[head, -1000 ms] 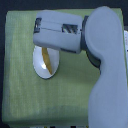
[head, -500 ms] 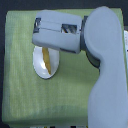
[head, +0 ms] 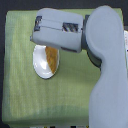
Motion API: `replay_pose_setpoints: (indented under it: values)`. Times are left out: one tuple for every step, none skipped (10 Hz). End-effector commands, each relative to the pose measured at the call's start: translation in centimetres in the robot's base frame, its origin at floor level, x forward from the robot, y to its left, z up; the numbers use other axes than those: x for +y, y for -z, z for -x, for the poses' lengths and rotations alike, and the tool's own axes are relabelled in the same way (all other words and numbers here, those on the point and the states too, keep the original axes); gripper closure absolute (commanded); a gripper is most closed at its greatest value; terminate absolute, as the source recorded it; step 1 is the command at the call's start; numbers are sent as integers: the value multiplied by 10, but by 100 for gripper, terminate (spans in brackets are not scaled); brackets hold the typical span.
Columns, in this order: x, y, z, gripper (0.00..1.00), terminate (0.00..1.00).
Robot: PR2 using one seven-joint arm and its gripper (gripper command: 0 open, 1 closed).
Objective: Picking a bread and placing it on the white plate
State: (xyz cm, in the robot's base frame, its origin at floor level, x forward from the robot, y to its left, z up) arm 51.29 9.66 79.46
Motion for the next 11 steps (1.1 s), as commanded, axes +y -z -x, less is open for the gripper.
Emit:
replay_pose_setpoints:
  values:
    - [-27,-73,-18,0,0]
    - [-30,-82,-21,0,0]
    - [-39,-98,-26,0,0]
    - [-55,-119,-33,0,0]
    - [-60,-125,-35,0,0]
    - [-66,-135,-37,0,0]
    - [-72,-143,-38,0,0]
    - [-86,-149,-43,0,0]
    - [-92,-150,-43,0,0]
    - [-110,-150,-45,0,0]
    - [-129,-150,-47,0,0]
